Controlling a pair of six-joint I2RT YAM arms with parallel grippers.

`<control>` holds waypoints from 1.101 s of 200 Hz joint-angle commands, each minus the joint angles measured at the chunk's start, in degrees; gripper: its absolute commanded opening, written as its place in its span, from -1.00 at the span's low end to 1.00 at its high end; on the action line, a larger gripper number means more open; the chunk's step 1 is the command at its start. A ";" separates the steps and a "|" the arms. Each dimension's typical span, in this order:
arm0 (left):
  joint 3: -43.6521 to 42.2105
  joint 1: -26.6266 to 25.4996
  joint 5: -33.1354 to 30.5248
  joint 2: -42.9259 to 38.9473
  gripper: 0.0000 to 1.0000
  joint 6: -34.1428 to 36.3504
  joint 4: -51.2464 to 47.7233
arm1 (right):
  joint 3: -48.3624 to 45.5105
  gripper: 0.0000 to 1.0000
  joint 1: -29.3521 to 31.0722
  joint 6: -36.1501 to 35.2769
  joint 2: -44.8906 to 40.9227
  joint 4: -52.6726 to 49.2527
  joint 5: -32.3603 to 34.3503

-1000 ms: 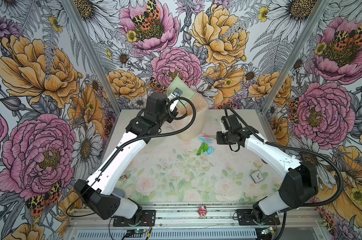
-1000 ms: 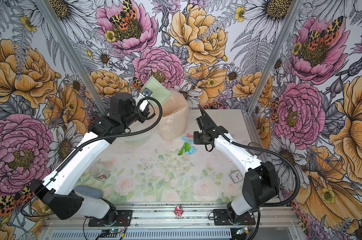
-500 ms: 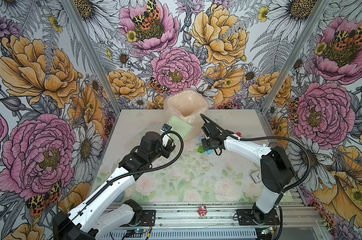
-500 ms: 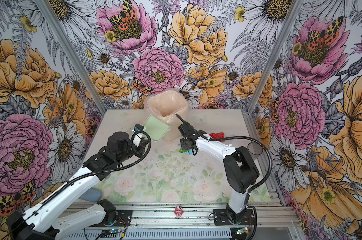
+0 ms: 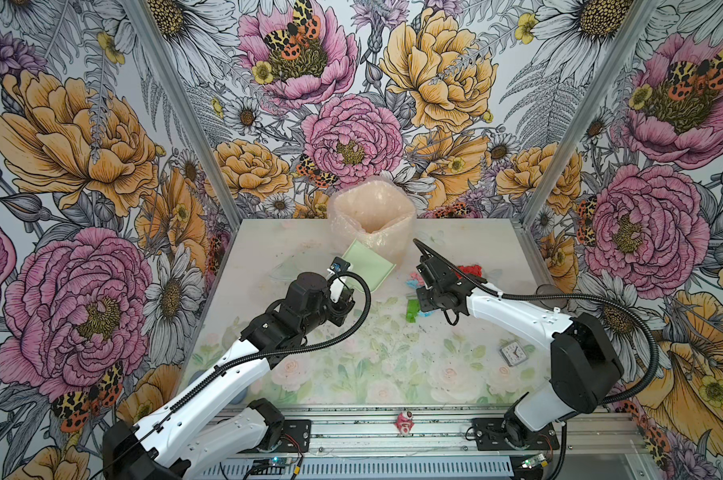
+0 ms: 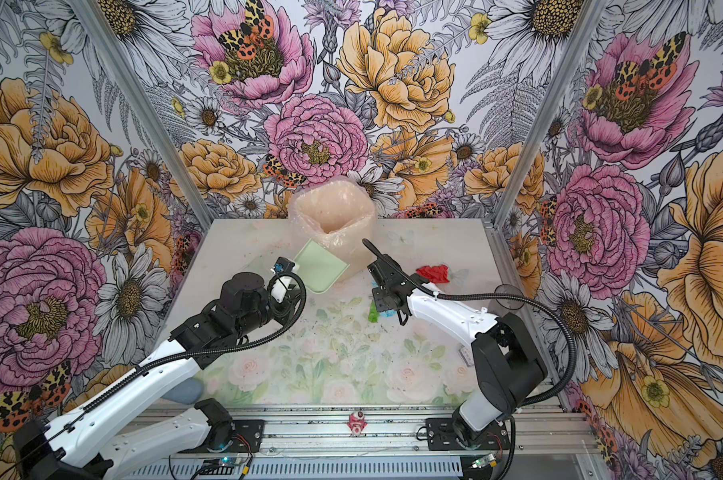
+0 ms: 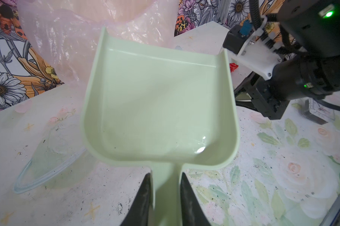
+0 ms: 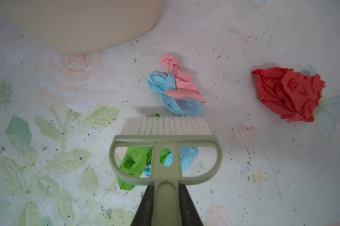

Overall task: Sweep away the paper scraps from the table
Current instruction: 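Lower the empty dustpan near the green scrap while the right brush approaches, then slide the dustpan toward the green scrap while the right gripper positions the brush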

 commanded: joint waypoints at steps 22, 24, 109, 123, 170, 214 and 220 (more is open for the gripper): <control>-0.24 -1.61 2.33 0.22 -1.00 -0.68 2.39 | -1.00 -1.00 -1.77 -1.42 -2.92 0.51 0.81; -0.32 -1.62 2.40 0.22 -1.00 -0.72 2.36 | -0.95 -1.00 -1.88 -1.47 -2.83 0.51 0.87; -0.65 -3.02 5.16 1.60 -1.00 -1.88 0.82 | 5.50 -1.00 -6.72 -1.38 5.17 0.68 1.29; -0.86 -3.49 5.14 1.93 -1.00 -2.21 0.56 | 6.86 -1.00 -6.96 -1.86 6.87 0.68 1.59; -1.61 -4.85 4.97 2.62 -1.00 -2.79 0.27 | 11.31 -1.00 -9.18 -3.13 11.27 2.18 1.33; -1.63 -5.34 6.88 4.99 -1.00 -2.27 -1.75 | 11.02 -1.00 -9.59 -3.23 7.98 2.17 -0.71; -1.66 -5.40 7.47 5.41 -1.00 -2.12 -1.81 | 10.38 -1.00 -9.64 -3.01 6.87 2.18 -0.99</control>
